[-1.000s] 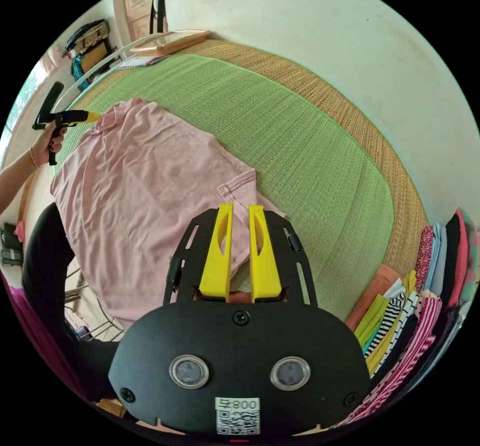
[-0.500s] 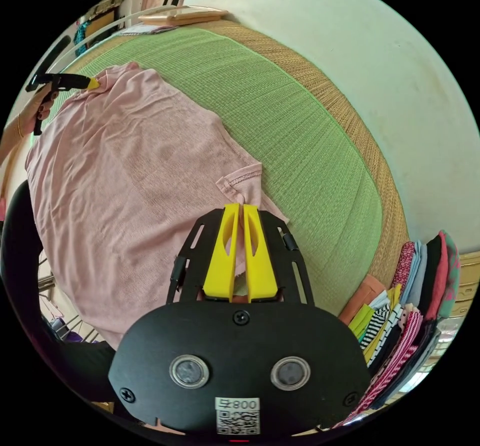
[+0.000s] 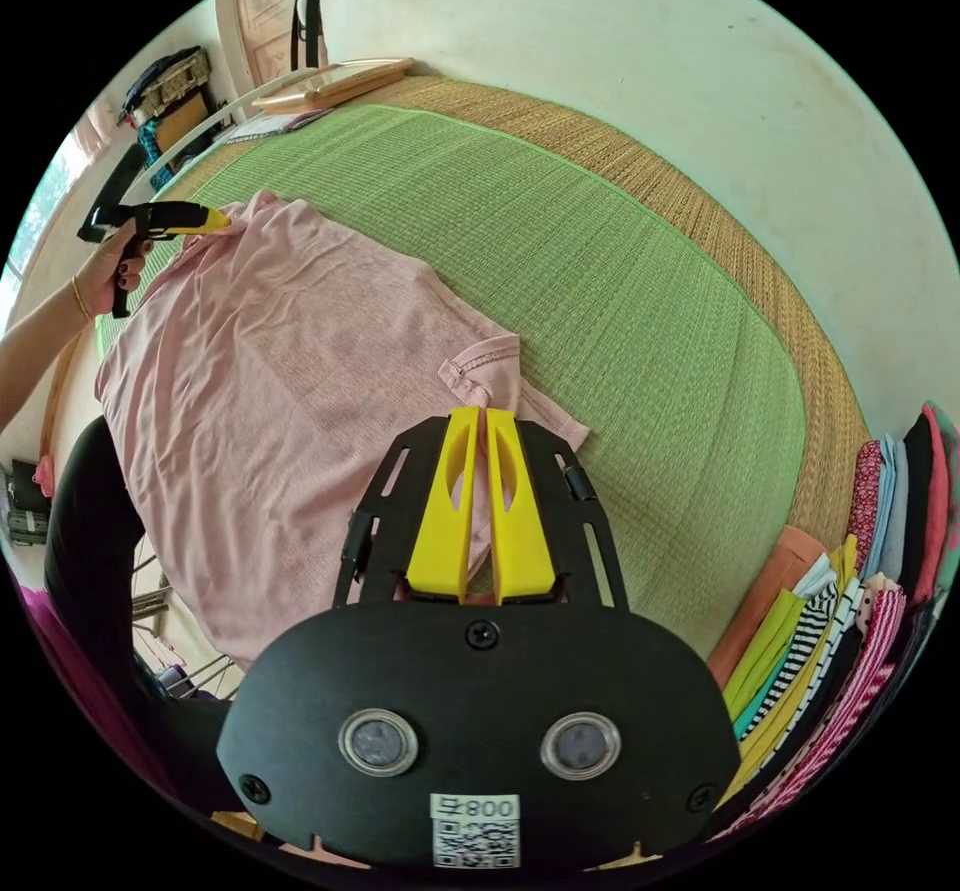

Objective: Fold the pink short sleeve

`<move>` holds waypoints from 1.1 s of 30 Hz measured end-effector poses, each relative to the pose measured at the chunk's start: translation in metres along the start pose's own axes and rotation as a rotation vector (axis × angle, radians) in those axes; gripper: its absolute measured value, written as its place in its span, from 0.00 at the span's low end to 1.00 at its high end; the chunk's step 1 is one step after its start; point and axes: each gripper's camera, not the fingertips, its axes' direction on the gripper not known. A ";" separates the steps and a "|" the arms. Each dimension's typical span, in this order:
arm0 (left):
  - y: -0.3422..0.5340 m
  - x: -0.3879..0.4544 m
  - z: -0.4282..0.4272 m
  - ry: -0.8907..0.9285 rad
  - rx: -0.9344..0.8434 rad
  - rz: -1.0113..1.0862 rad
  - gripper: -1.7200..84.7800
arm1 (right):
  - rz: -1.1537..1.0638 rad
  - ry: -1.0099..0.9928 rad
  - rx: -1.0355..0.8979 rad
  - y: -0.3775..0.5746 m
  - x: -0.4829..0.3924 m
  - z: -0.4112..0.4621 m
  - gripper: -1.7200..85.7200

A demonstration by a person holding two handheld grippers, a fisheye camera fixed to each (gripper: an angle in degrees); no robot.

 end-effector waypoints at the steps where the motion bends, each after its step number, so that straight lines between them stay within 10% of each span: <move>1: -0.001 -0.008 0.001 0.009 0.009 -0.020 0.11 | 0.002 -0.002 0.001 0.002 0.001 0.002 0.02; 33: -0.015 -0.123 -0.019 0.126 0.104 -0.164 0.04 | 0.416 -0.463 0.166 0.197 0.170 0.074 0.02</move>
